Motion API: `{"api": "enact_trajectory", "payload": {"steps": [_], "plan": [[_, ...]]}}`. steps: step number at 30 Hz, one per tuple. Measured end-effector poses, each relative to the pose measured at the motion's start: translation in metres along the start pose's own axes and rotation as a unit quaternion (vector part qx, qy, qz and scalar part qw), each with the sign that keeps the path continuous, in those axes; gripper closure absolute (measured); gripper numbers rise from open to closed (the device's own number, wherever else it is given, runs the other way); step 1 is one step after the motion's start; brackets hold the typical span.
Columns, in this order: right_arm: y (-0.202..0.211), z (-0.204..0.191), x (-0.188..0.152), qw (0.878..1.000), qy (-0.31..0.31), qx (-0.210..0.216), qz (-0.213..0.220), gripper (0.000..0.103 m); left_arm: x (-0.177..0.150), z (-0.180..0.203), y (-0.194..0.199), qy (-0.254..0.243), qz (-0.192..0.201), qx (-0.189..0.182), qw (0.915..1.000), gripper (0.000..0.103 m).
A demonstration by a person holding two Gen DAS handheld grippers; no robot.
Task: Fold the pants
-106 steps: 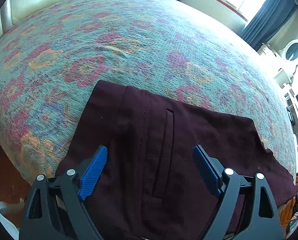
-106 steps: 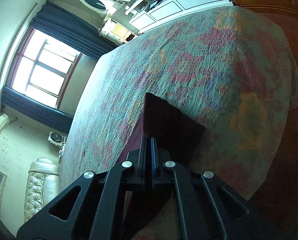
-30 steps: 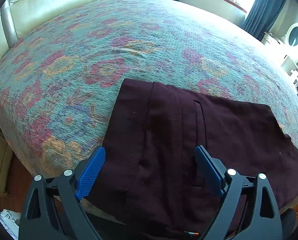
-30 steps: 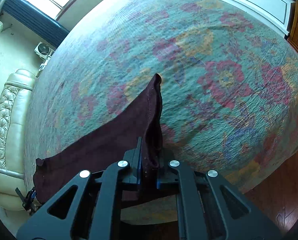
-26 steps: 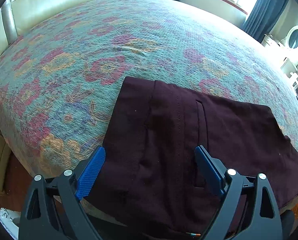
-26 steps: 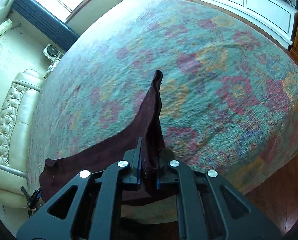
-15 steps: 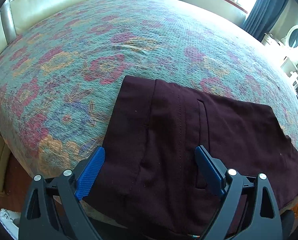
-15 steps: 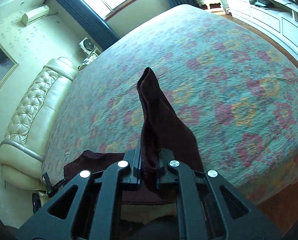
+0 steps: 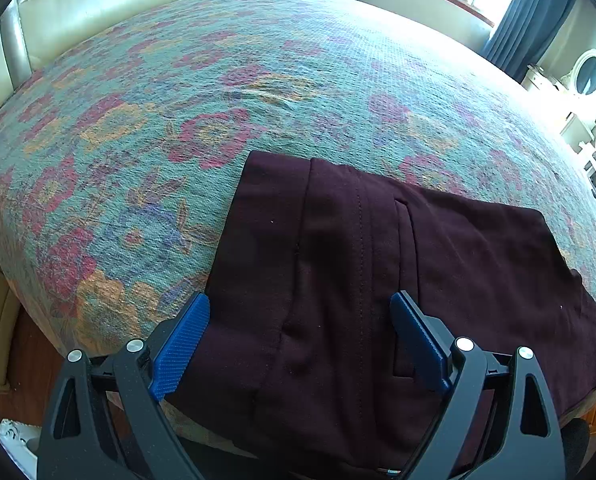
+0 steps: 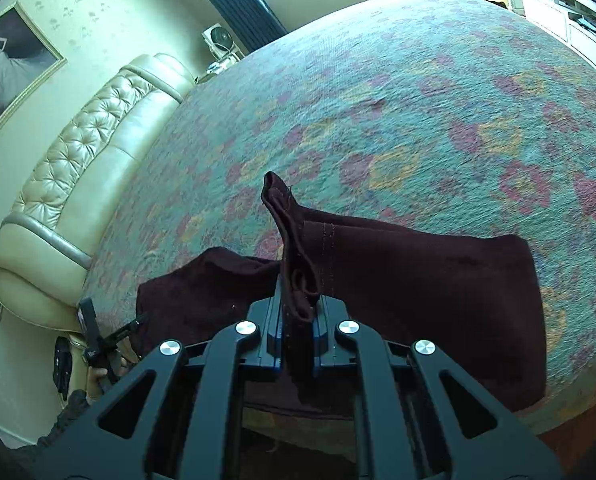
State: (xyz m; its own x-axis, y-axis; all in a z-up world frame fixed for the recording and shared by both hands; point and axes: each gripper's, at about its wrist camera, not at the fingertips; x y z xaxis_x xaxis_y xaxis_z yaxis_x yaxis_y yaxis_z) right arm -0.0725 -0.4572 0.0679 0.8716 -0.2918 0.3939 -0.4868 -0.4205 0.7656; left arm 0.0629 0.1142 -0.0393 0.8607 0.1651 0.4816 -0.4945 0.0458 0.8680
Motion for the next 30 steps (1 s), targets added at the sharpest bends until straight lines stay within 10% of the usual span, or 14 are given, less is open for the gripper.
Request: {"api": "enact_trajectory", "payload": {"steps": [14, 30], "plan": [[-0.094, -0.022, -0.055, 0.992, 0.051, -0.084, -0.077, 0.093, 0.000, 0.000, -0.001, 0.001, 0.000, 0.001, 1.0000, 0.012], [-0.105, -0.043, -0.074, 0.995, 0.036, 0.022, -0.093, 0.057, 0.000, -0.001, 0.001, 0.000, 0.004, 0.001, 1.0000, 0.012]]}}
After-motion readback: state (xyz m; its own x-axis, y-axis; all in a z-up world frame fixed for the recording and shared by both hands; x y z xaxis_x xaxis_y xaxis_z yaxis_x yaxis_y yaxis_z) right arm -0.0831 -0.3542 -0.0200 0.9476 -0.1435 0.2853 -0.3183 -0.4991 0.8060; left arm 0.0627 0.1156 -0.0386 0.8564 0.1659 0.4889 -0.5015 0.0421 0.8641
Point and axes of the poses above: each gripper's, at about its wrist camera, not at the fingertips, and y roughly against the way its jaws point, z to its right, x to its top, and after that the axes turned 1 degree about x, right-handed
